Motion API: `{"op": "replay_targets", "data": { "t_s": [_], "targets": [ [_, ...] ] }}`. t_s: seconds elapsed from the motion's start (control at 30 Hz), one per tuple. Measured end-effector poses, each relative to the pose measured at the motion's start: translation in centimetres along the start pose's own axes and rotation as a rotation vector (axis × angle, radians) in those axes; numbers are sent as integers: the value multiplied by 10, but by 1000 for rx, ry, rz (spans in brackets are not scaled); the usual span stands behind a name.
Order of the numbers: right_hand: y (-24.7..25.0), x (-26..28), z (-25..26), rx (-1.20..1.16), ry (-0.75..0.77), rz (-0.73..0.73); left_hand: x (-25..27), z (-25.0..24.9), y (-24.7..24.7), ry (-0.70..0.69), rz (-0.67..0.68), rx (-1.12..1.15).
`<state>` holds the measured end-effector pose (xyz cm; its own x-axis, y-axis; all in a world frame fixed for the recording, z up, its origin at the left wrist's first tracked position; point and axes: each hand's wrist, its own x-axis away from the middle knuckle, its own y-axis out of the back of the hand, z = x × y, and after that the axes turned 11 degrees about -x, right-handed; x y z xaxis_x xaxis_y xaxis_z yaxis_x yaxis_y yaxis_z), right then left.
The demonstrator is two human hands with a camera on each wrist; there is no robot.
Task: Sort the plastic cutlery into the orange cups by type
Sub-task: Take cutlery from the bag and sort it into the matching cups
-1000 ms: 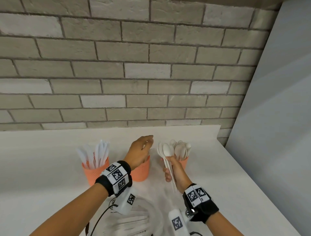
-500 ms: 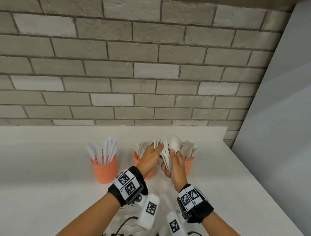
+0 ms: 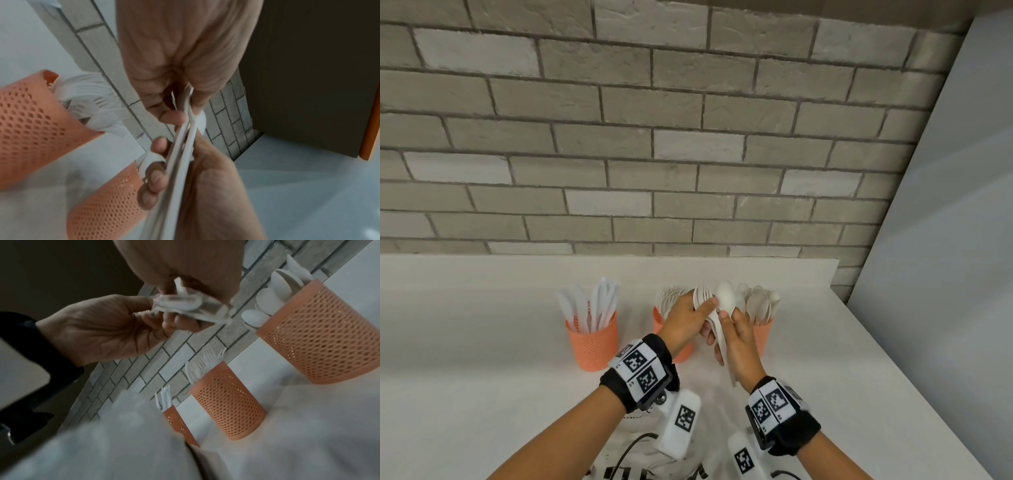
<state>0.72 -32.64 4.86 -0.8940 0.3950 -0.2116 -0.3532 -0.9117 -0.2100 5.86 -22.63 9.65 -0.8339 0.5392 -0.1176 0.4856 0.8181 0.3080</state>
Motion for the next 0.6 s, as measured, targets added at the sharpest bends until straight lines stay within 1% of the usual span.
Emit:
{"op": "replay_targets", "data": {
  "t_s": [0.07, 0.13, 0.2, 0.27, 0.37, 0.43, 0.5, 0.6],
  "targets": [
    [7, 1, -2, 71, 8, 14, -3, 6, 6, 36, 6, -61],
    [16, 0, -1, 172, 19, 9, -6, 12, 14, 40, 7, -145],
    [26, -3, 5, 297, 33, -35, -9, 15, 26, 44, -16, -221],
    [38, -11, 14, 399, 42, -102, -12, 14, 39, 44, -86, -239],
    [52, -31, 30, 399, 105, -202, -20, 6, 58, -40, -250, -253],
    [58, -45, 43, 420, 161, -260, -27, -1, 65, -121, -319, -268],
    [61, -58, 52, 472, 186, -280, -33, -6, 69, -189, -327, -292],
    [67, -69, 54, 599, 158, -265, -41, -7, 69, -234, -273, -366]
  ]
}}
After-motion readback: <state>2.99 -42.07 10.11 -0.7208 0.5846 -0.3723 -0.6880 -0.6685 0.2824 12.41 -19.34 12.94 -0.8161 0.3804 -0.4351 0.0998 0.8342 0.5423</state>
